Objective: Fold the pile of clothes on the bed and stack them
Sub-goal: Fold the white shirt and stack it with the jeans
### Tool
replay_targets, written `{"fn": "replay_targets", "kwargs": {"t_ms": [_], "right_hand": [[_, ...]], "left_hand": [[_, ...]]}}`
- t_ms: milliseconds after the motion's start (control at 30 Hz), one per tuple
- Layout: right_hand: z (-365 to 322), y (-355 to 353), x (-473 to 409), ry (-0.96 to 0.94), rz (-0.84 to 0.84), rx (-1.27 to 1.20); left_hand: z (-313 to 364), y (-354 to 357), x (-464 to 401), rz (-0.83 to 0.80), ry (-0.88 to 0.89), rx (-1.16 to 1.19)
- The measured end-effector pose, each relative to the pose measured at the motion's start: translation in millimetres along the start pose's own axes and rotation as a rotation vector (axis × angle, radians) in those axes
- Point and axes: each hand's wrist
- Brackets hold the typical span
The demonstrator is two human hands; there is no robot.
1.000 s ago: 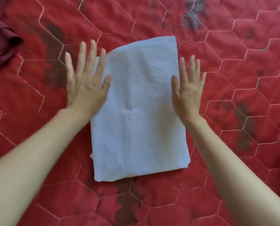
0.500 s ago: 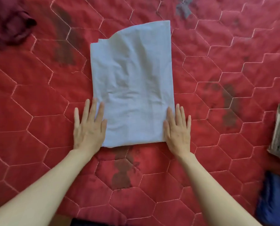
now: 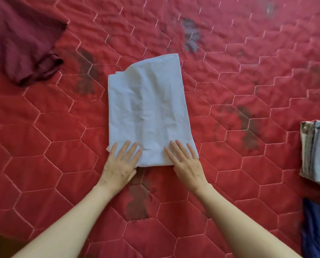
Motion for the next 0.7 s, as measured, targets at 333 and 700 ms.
{"fn": "replay_targets", "kwargs": {"t_ms": [333, 700], "right_hand": [[24, -17, -11, -0.025, 0.198, 0.01], [-2, -76, -20, 0.302, 0.177, -0.093]], "left_hand": [[-12, -13, -1, 0.419, -0.019, 0.018], [-33, -63, 12, 0.477, -0.047, 0.248]]}}
Point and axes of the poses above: each hand's wrist, its own x-axis away from the middle knuckle, its own y-axis out of the palm, z = x × y, and after that the axes turned 12 degrees about z, right-handed
